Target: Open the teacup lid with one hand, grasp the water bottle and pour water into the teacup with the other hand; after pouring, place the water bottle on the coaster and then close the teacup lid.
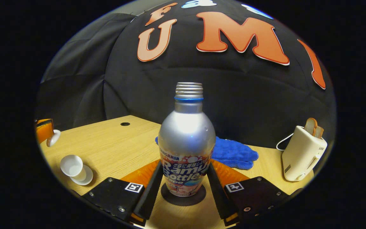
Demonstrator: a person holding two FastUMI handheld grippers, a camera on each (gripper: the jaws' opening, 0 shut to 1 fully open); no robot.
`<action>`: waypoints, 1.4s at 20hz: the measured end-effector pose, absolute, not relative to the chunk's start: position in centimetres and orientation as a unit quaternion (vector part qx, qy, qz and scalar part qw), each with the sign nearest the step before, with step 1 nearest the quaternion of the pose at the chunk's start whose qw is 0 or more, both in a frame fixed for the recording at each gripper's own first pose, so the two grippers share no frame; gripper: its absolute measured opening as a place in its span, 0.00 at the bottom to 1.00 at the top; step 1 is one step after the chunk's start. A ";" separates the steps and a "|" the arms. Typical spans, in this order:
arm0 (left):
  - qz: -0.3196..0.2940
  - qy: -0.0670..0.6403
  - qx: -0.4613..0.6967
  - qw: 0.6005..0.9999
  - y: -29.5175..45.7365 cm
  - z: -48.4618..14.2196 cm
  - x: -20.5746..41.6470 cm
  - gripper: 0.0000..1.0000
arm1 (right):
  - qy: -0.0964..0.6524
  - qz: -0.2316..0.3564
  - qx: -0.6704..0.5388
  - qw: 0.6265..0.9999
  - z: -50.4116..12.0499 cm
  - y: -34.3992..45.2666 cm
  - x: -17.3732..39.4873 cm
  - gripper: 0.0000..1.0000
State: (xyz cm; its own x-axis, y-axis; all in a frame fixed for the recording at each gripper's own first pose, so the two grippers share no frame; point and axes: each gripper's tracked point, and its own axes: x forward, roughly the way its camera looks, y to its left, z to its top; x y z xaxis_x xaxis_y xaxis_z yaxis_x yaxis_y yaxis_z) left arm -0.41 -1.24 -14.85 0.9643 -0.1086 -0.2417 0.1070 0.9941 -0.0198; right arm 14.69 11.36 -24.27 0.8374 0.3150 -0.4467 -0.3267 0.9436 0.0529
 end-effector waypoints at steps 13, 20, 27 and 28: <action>-0.060 0.130 -0.005 0.990 -2.3 -15.5 -0.2 0.31 | 0.242 0.151 -0.005 0.958 -26.3 11.0 14.9 0.79; -0.071 0.143 -0.024 0.987 -3.6 -16.8 0.1 0.31 | 0.260 0.154 -0.009 0.953 -26.5 10.7 13.1 0.88; -0.080 0.176 -0.040 0.980 -5.0 -19.3 0.6 0.35 | 0.218 0.153 0.005 0.964 -22.5 9.3 10.9 0.96; -0.080 0.178 -0.037 0.980 -5.1 -19.6 0.6 0.35 | 0.212 0.151 0.006 0.965 -21.9 9.0 10.6 0.97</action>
